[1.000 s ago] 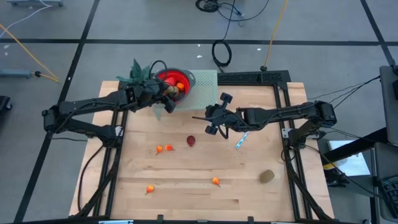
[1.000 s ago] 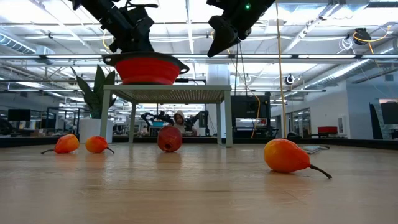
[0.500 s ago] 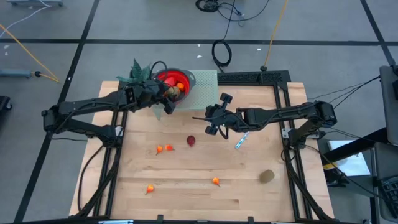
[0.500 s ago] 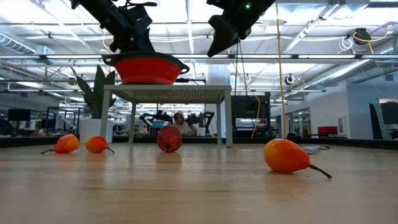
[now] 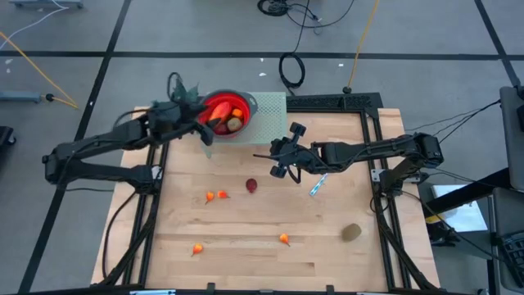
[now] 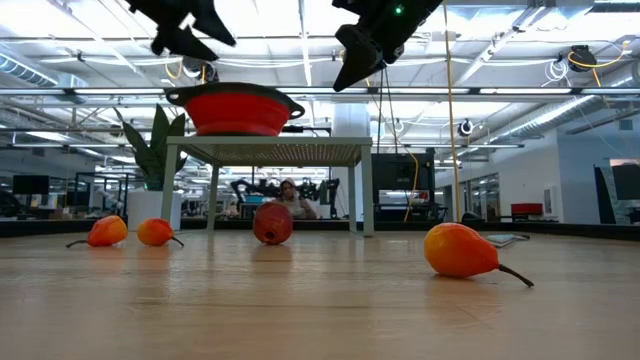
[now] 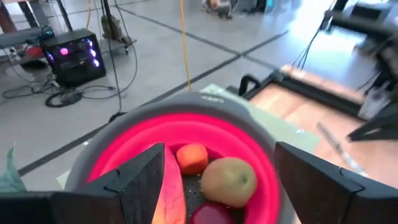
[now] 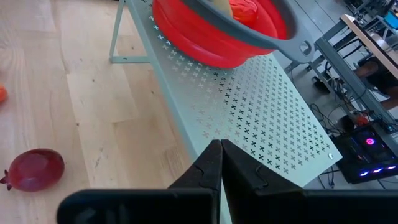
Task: Pick & Place Fruit
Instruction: Put the kiwi into the red strainer bowl on the shelf
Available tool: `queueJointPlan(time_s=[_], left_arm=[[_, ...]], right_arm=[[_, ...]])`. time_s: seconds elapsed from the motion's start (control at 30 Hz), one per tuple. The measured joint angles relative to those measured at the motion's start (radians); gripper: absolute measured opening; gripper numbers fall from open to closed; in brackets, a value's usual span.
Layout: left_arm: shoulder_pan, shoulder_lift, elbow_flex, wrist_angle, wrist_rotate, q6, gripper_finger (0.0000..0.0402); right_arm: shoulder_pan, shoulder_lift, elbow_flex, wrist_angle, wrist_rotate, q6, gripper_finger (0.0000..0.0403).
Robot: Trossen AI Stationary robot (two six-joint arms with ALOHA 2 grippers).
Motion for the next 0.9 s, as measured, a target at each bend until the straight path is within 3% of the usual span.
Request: queueJointPlan(time_s=[0.3, 0.63, 0.9], left_arm=[[-0.078, -0.128, 0.0, -0.177, 0.0, -0.136, 0.0258], [-0.186, -0.18, 0.0, -0.305, -0.03, -0.156, 0.0182], [-0.273, -0.225, -0.001, -0.332, -0.047, -0.123, 0.008]], right_arm=[[0.0, 0.0, 0.0, -0.001, 0.002, -0.073, 0.0001], [0.003, 0.0, 0.0, -0.033, -0.008, -0.042, 0.0002], [0.003, 0.0, 0.0, -0.037, -0.169, 0.085, 0.0001]])
